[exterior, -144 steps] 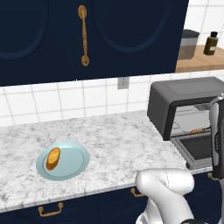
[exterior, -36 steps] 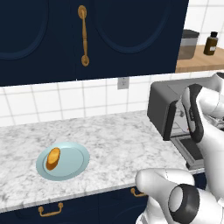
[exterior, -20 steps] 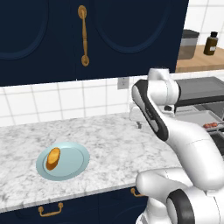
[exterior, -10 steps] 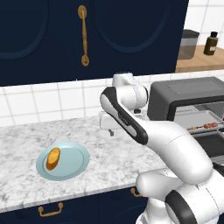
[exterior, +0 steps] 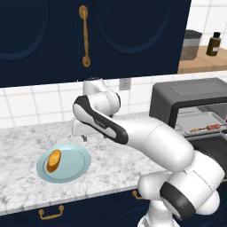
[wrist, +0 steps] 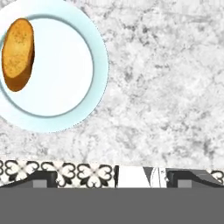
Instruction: Pick up the kebab skewer and baguette bread, and place them inside the toaster oven. Close the toaster oven door and start by setting the timer.
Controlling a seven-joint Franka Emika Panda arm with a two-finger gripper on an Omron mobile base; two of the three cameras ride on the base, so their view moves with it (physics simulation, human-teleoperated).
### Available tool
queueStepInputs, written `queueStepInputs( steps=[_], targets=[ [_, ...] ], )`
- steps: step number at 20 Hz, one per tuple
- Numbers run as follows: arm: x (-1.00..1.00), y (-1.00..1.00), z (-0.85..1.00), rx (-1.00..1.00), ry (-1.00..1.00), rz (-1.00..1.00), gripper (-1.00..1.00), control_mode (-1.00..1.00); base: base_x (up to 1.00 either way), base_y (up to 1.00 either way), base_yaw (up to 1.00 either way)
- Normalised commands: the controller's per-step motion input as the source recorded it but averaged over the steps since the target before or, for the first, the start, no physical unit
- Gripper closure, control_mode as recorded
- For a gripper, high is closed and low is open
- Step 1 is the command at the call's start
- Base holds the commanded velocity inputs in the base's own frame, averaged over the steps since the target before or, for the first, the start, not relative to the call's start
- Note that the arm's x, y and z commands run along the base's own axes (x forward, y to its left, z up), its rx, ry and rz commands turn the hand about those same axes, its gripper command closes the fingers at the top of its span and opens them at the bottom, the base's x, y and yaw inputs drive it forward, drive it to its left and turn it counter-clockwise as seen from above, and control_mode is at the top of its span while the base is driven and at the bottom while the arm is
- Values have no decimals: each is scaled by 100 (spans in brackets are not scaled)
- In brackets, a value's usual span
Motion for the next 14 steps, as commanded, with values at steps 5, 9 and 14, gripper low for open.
queueStepInputs(
  steps=[5,9,14],
  targets=[
    [34,96,-35,0,0,4,-100,-100,0,0,0],
    [0,56,-75,12,0,1,-100,-100,0,0,0],
    [13,36,-61,9,-13,0,-100,-100,0,0,0]
  ],
)
